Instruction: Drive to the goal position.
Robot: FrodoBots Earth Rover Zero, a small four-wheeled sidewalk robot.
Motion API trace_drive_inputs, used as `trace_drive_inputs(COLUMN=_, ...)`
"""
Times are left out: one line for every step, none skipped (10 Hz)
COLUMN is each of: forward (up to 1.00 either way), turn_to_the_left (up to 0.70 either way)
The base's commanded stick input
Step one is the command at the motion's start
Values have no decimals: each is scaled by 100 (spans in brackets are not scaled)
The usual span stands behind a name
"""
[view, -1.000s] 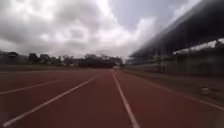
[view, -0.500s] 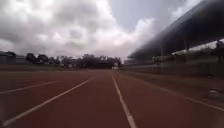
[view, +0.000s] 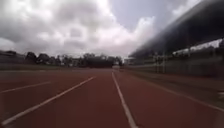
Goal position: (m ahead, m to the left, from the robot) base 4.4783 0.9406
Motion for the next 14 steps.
trace_drive_inputs(forward=70, turn_to_the_left=0)
trace_drive_inputs(forward=70, turn_to_the_left=0)
trace_drive_inputs(forward=70, turn_to_the_left=0)
trace_drive_inputs(forward=70, turn_to_the_left=0)
trace_drive_inputs(forward=70, turn_to_the_left=0)
trace_drive_inputs(forward=70, turn_to_the_left=0)
trace_drive_inputs(forward=70, turn_to_the_left=0)
trace_drive_inputs(forward=70, turn_to_the_left=0)
trace_drive_inputs(forward=70, turn_to_the_left=0)
trace_drive_inputs(forward=70, turn_to_the_left=0)
trace_drive_inputs(forward=70, turn_to_the_left=0)
trace_drive_inputs(forward=70, turn_to_the_left=0)
trace_drive_inputs(forward=70, turn_to_the_left=0)
trace_drive_inputs(forward=70, turn_to_the_left=0)
